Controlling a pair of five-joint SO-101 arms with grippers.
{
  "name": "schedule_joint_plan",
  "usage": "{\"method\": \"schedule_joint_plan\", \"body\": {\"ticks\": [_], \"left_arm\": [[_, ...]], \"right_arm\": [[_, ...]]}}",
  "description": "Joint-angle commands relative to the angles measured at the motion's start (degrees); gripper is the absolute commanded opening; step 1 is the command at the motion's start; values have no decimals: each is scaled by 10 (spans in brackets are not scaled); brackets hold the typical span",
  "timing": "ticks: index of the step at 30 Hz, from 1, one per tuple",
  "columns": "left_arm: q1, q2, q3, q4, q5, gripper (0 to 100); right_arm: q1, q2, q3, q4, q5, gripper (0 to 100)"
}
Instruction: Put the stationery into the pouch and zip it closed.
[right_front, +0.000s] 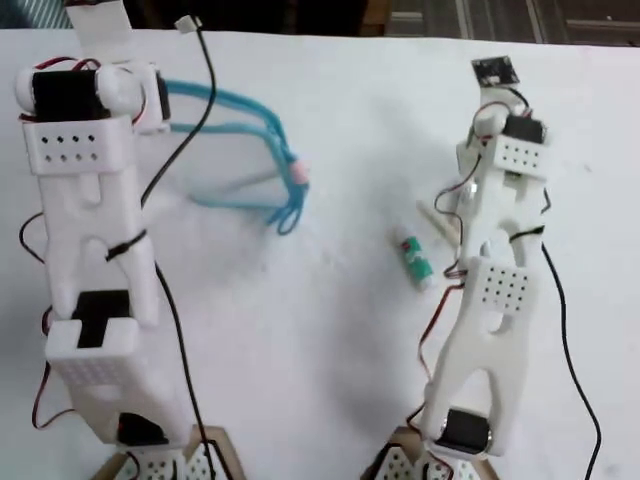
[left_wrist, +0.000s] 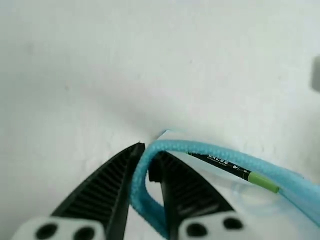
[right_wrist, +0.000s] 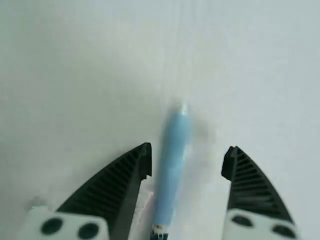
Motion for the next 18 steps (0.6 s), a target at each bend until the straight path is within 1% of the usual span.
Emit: {"method": "schedule_joint_plan", "body": {"ticks": [1, 3, 4, 6, 8, 9, 11, 12, 14, 16, 18], "left_arm": [[11, 1, 0, 10, 9, 22], [15, 1, 0, 13, 9, 22], [16, 1, 0, 13, 9, 22], [16, 1, 0, 13, 9, 22], [16, 1, 0, 14, 9, 22], [16, 1, 0, 14, 9, 22], [16, 1, 0, 14, 9, 22], [16, 1, 0, 14, 9, 22], [16, 1, 0, 14, 9, 22], [16, 1, 0, 14, 9, 22], [16, 1, 0, 14, 9, 22]], "right_arm": [[-5, 28, -4, -51, 4, 237], [-3, 44, -4, -63, 3, 230], [-3, 45, -11, -60, 3, 211], [-3, 49, -24, -53, 3, 136], [-4, 49, -35, -40, 5, 31], [-4, 46, -35, -36, 5, 9], [-5, 44, -36, -25, 4, 52], [-5, 43, -36, -21, 4, 55], [-3, 34, -36, -11, 3, 19], [-3, 16, -36, 4, -3, 22], [-6, -11, -36, 28, -29, 16]]}}
